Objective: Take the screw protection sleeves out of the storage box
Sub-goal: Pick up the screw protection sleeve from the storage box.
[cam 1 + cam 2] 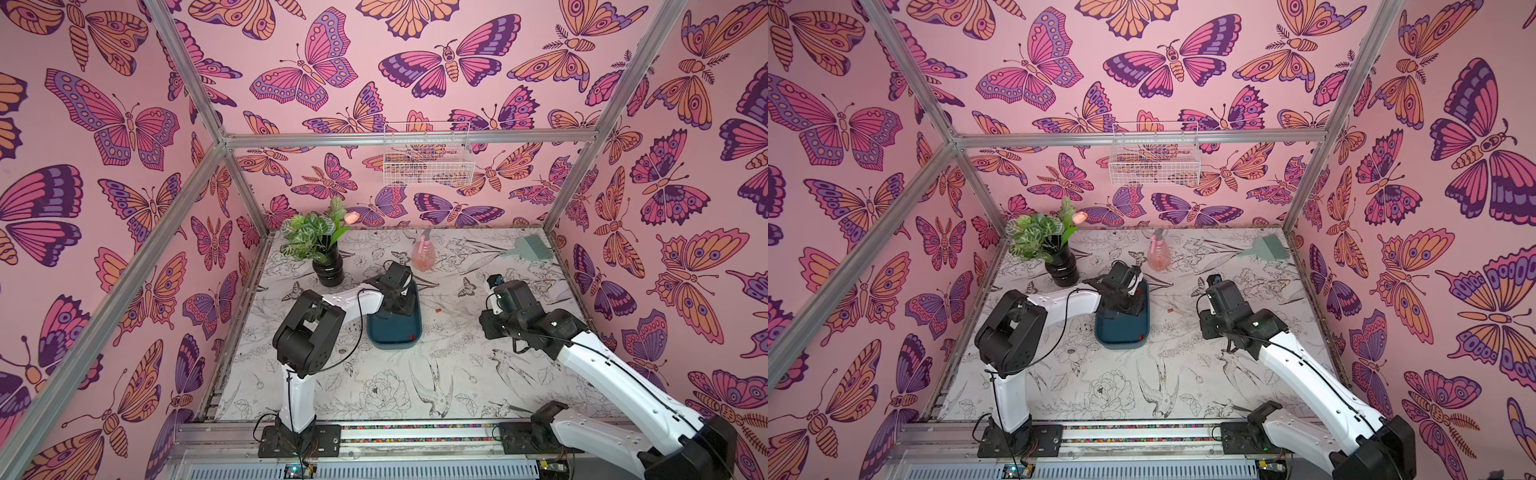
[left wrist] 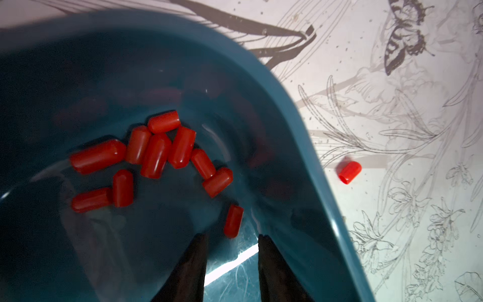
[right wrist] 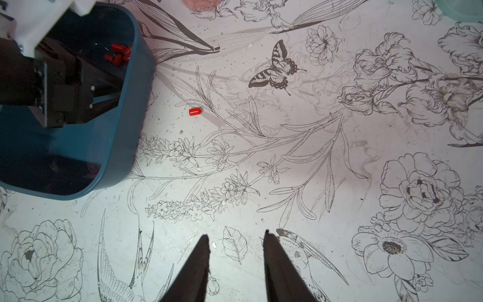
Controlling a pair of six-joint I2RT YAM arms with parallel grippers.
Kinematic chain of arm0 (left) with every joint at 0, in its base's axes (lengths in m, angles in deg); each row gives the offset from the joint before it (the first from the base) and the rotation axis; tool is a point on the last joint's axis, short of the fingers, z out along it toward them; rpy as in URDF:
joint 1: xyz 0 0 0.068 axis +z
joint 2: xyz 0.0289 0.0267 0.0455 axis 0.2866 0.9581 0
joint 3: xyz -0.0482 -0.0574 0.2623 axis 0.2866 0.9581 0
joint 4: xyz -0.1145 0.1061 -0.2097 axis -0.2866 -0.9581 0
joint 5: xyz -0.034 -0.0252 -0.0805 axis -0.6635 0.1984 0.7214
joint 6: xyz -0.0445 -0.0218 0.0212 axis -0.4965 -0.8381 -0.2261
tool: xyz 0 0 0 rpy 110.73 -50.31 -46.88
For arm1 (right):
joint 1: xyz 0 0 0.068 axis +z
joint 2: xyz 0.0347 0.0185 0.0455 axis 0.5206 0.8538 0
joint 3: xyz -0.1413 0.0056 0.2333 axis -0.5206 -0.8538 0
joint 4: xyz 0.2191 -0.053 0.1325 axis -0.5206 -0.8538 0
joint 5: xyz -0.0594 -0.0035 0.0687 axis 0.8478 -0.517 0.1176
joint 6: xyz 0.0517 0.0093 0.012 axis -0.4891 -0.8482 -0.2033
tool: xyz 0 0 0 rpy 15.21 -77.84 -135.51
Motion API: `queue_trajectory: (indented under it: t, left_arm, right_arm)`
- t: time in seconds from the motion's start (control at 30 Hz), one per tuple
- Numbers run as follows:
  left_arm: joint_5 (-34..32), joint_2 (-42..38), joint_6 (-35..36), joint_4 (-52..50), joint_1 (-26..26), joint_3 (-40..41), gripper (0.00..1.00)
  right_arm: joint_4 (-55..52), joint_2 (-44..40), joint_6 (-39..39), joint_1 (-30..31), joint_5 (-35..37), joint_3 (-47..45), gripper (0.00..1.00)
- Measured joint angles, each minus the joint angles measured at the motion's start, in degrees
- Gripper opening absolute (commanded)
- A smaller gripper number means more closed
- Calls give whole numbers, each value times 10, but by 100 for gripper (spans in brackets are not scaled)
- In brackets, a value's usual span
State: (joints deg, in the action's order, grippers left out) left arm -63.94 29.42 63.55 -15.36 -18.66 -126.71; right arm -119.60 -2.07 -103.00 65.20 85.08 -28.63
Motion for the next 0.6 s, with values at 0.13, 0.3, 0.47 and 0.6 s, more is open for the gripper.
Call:
queue_trajectory:
  t: [0.13,0.3,0.47,0.6]
  left_arm:
    - [-1,12,0,-4,-2,-5,38]
    - [-2,18,0,-7,-4,-14,36]
    - [-5,23,0,-8,-5,-20,33]
    - [-7,24,0,-8,-5,-22,31]
  right_arm:
    - [0,0,0,0,1,0,39]
    - [0,0,0,0,2,0,39]
    - [0,0,0,0,2,0,39]
    - [0,0,0,0,2,0,39]
